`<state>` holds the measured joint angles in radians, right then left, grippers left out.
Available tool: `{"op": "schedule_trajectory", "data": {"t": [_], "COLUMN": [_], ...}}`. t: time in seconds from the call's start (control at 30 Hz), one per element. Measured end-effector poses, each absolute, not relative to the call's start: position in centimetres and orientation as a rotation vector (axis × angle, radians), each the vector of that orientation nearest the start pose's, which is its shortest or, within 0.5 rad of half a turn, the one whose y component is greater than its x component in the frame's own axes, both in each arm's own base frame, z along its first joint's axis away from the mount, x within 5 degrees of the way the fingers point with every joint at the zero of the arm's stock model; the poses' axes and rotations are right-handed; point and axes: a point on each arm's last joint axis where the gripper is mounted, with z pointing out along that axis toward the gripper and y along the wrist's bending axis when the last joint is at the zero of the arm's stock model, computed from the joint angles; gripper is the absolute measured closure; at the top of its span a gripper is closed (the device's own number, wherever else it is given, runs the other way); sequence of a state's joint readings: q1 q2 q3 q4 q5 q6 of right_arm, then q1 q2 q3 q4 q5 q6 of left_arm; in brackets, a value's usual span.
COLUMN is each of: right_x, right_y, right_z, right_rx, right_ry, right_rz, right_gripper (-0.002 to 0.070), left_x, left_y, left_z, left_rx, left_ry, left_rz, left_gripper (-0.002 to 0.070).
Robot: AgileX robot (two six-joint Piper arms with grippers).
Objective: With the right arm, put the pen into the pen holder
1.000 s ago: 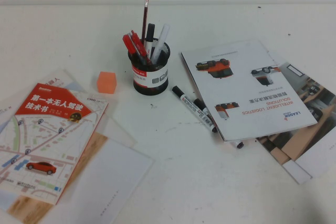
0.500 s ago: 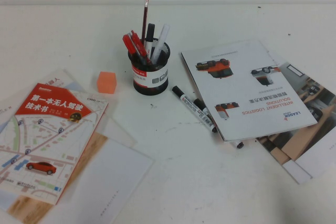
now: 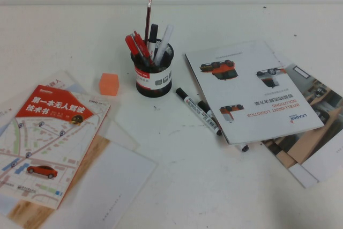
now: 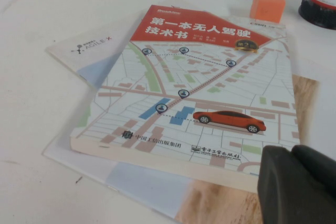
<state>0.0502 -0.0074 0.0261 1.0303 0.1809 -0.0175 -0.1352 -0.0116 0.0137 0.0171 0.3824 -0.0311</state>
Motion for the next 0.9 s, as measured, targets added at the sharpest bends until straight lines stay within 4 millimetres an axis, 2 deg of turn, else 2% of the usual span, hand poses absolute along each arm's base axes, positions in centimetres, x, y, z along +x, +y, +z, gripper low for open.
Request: {"op": "schedule_trajectory", "data": {"t": [0.37,0.43,0.5,0.63,0.7,0.8,0.9], "right_x": [5.2,5.4,5.7,6.9,8.3,10.5,13.2], "right_y": [2.7,2.9,3.0,3.4,3.7,4.2,4.5], "right_z": [18.9,19.8,21.9,27.7,30.7,32.8,34.0], "right_rx": [0.539,0.504,0.424,0.206,0.09,-0.045,-0.154], "right_ry": [1.7,1.735,1.756,1.808,1.873,2.011,2.173], "right_rz": [0.937,0.917,0.866,0.737,0.675,0.615,0.585], "right_gripper": [0.0696,0.0696,0.0696,0.0696,0.0696,0.0696,0.0696], "left_x": [5.2,5.2,5.2,5.2,5.2,5.2,5.2], "left_y": [-0.6,-0.6,-0.6,-0.6,-0.6,-0.6,-0.6], "left_z": [17.5,17.5,17.5,17.5,17.5,17.5,17.5], "left_rx": [0.108,0.108,0.108,0.108,0.108,0.108,0.108], "left_ry": [1.866,1.866,1.866,1.866,1.866,1.866,1.866], "left_rz": [-0.098,-0.098,-0.098,-0.098,-0.098,-0.098,-0.098], "left_gripper": [0.0678,0.0678,0.0678,0.0678,0.0678,0.0678,0.0678]}}
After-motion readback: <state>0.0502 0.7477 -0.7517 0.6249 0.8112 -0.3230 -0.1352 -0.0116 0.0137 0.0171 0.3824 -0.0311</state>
